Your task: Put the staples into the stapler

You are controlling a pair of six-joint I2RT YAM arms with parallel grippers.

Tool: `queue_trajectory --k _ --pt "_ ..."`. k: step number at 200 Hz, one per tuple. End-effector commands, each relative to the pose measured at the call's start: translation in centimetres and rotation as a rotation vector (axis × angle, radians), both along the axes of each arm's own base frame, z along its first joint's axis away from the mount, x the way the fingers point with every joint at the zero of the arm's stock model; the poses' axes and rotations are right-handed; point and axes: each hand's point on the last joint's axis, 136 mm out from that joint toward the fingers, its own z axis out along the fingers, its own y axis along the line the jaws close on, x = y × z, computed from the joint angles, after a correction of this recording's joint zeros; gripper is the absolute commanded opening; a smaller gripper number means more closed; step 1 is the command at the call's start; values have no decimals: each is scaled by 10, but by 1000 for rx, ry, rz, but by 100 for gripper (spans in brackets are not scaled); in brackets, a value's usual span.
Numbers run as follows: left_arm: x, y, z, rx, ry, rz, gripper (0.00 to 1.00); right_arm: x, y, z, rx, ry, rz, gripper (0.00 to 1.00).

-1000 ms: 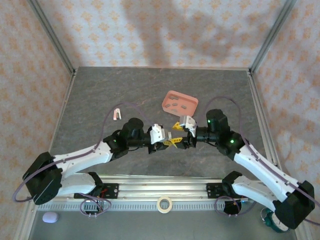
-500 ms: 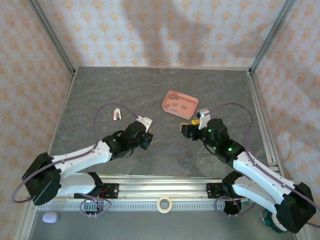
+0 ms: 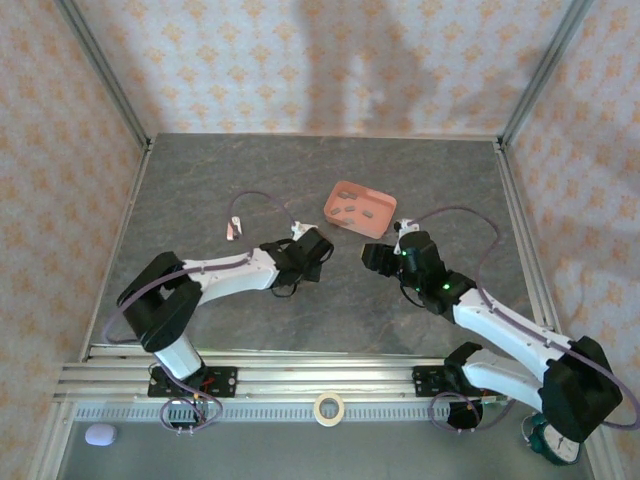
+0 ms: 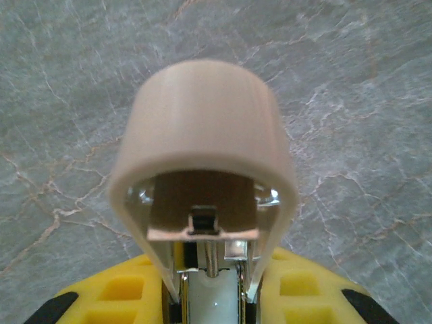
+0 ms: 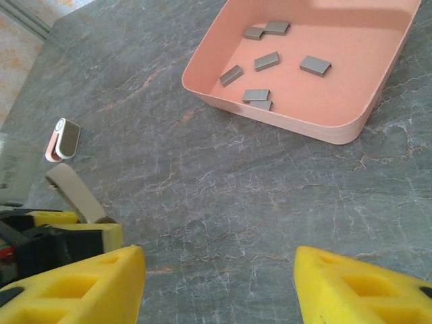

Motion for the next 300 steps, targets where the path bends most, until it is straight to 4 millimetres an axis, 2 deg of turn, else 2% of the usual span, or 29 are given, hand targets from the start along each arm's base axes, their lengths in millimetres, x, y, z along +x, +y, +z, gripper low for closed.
queue_trajectory --k 1,48,89,151,170,192,214,227,246,274,300 --pt "6 1 -4 13 20 83 19 7 4 16 38 -27 -14 59" --pt "11 -2 -22 -2 59 133 20 4 2 14 30 -19 -15 59" --pt "14 5 -26 29 55 171 25 2 -1 11 4 -9 -18 59" --pt "15 6 -26 24 45 172 43 1 1 12 -6 -11 -9 59" --pt "15 6 -23 23 43 169 46 0 1 12 -17 -9 -4 59" --pt "16 7 -15 21 26 167 49 0 0 15 -18 -17 -3 59" --pt "17 10 1 21 -6 168 58 -2 1 19 -12 -24 1 59" --pt "18 14 16 26 -30 166 66 -2 1 21 -12 -29 3 59" --pt "17 21 37 35 -61 162 71 -4 1 23 -12 -36 10 60" --pt "12 40 61 52 -105 168 75 -4 1 24 -13 -37 10 60" --pt "13 77 65 97 -109 218 75 -5 4 24 -4 -33 21 60"
